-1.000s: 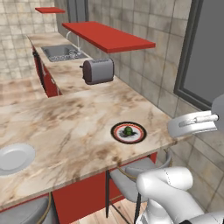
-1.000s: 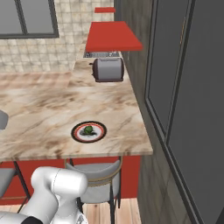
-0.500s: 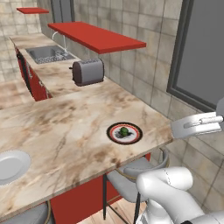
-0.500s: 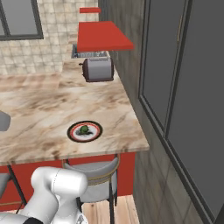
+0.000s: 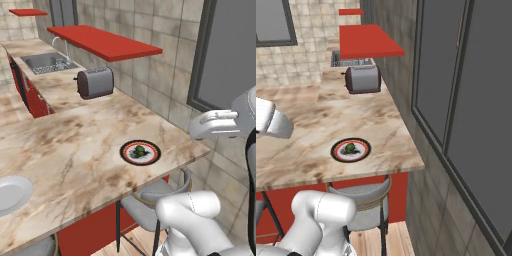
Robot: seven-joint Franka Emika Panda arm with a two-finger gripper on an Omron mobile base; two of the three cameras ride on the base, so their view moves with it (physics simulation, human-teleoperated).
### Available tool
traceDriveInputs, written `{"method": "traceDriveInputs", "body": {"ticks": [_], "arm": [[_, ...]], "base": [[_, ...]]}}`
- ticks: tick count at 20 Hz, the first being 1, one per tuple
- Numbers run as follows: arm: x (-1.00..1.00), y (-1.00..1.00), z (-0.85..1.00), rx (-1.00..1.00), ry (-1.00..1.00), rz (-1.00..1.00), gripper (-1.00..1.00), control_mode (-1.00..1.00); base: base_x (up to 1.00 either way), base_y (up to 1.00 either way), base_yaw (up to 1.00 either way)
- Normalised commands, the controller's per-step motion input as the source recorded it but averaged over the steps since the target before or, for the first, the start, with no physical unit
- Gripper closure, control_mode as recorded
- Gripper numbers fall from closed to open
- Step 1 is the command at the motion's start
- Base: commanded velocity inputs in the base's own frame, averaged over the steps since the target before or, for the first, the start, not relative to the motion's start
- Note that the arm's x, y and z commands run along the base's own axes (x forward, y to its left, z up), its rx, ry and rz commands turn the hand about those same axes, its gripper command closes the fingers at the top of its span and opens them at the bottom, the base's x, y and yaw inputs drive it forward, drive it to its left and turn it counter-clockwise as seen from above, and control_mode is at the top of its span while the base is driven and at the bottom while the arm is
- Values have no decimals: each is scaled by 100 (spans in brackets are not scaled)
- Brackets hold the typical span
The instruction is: Transport the steak and avocado to the fridge. Place the steak on the rack containing meat and place the avocado on the rack containing the vegetable, ensuring meats and vegetables are on different racks.
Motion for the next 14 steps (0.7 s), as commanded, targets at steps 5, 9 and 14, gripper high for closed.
{"method": "traceDriveInputs", "body": {"ticks": [5, 9, 14], "arm": [[89, -34, -65, 6, 2, 4, -100, -100], [95, -8, -61, -2, 1, -1, -100, -100], [100, 0, -59, -2, 11, -3, -100, -100]], "base": [[0, 0, 0], [0, 0, 0], [0, 0, 0]]}}
